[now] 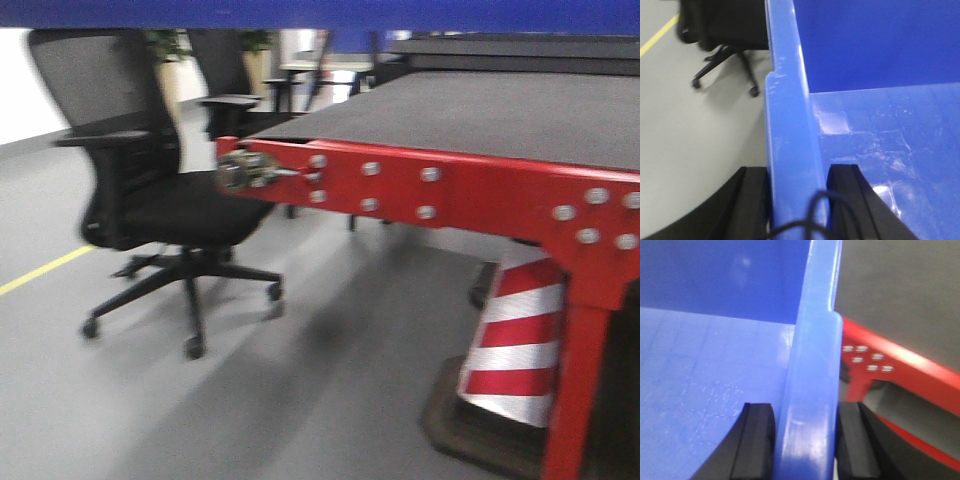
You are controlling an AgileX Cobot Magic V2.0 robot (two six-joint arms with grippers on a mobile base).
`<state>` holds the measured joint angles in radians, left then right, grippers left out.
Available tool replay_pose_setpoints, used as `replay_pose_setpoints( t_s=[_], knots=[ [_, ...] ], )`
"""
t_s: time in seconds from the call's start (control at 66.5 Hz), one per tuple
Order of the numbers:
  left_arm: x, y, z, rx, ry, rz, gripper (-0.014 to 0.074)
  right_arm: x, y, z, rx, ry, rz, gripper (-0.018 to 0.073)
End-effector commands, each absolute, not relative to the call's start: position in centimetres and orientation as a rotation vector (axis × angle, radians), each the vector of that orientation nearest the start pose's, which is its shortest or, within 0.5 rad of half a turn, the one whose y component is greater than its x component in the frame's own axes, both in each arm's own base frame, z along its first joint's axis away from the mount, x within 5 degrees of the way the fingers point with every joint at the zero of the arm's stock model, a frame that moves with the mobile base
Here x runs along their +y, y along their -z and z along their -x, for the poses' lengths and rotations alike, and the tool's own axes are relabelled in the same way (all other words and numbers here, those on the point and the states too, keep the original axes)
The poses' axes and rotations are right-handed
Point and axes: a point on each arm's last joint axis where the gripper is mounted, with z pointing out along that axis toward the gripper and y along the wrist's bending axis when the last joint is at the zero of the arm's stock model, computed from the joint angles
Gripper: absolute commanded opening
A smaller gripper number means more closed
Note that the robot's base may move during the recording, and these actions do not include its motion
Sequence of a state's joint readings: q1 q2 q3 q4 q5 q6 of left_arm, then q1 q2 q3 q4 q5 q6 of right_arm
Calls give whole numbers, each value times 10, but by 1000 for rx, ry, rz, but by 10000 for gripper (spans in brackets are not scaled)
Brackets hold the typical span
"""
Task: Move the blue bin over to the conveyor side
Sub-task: 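Drive the base toward the red-framed conveyor table holding the bin, then align the base with the grey conveyor belt, bin held above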
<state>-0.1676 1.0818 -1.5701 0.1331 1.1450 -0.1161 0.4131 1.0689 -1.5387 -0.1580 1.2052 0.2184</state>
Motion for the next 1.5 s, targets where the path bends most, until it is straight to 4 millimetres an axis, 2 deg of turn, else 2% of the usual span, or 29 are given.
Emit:
replay_pose_setpoints(
  t_s=[0.0,1.49],
  knots=[
    [-14,-513,-171,1997,-60,-60,-13,49,-502,-159,2057,-95,207,-69],
    [-14,-513,-171,1995,-60,-60,-13,49,-502,-159,2057,-95,207,-69]
  ],
)
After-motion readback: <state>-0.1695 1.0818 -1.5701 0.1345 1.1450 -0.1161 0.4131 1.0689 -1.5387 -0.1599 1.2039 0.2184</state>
